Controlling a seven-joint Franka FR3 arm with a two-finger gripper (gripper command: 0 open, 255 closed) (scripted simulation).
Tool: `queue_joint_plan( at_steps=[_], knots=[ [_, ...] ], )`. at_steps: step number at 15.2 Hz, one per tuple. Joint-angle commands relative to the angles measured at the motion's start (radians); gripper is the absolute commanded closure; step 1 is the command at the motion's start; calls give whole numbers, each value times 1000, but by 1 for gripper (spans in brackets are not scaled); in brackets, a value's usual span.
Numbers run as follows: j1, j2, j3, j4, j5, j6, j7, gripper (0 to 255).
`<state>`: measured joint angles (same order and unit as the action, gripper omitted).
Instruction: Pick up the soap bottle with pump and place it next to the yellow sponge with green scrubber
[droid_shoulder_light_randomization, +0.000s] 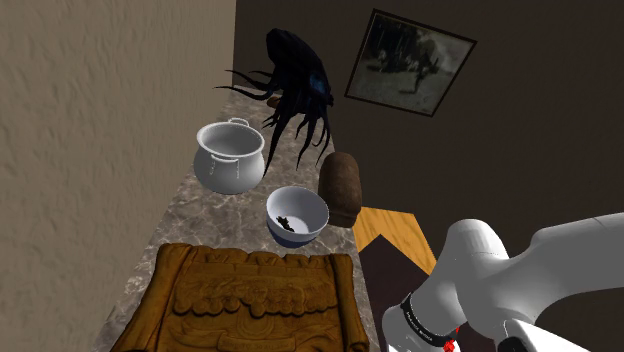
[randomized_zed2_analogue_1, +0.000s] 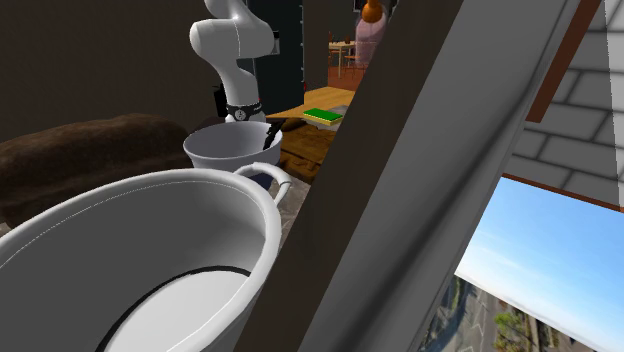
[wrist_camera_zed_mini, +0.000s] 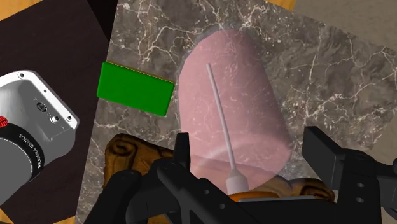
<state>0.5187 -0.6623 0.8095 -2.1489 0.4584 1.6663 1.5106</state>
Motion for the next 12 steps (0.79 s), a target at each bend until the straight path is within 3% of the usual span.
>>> queue_joint_plan(
  at_steps=[1,12],
  knots=[
    [2,-3,8,-27,7,26,-4,255],
    [9,-2,68,-159,47,165,-17,255]
  ],
)
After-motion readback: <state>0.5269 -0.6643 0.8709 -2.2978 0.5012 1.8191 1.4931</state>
